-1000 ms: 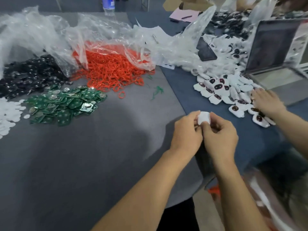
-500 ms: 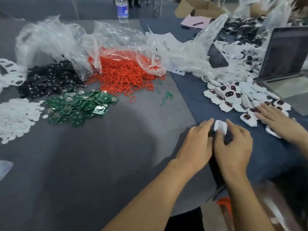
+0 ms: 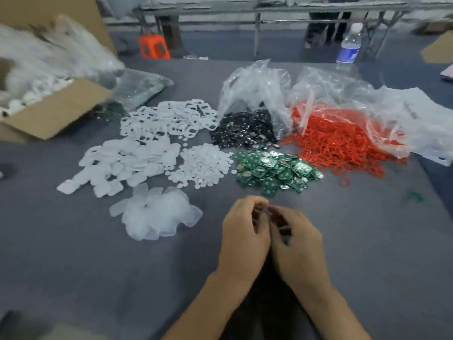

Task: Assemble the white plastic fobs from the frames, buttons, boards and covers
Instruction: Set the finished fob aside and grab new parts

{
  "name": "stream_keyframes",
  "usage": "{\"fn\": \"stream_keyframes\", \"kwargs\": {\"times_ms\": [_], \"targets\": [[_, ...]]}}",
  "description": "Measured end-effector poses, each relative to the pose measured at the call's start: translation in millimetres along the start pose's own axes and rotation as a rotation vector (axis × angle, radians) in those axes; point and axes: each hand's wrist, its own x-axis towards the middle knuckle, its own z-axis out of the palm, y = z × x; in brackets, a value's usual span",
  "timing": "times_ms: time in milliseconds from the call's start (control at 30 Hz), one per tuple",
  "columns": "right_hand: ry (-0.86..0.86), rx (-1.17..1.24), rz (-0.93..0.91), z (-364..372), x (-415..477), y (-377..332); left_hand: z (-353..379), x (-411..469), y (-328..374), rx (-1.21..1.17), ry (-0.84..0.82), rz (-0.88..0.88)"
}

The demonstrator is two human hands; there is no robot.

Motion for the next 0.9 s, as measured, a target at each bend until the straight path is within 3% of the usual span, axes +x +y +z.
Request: {"fn": "stream_keyframes", "kwargs": {"times_ms": [200,333,533,733,900], "targets": [[-0.271,-0.011,-0.148,96,43,-62,-91,39,-50,0.178,0.284,-0.136],[-0.387,-0.066,-0.171,154,82,-95,-130,80,-81,0.285,0.314,-0.250],[-0.323,-0.213,-0.145,208,154,-108,-143,156,-106,0.331,0.322,-0.232],[-0.250,-0.499,-0.134,230,246,-96,-112,258,-128,0.404,0.136,-0.188],[-0.333,-0.652,-0.148,246,291,-73,-89,307,-157,0.619,-0.023,-0.150]]}}
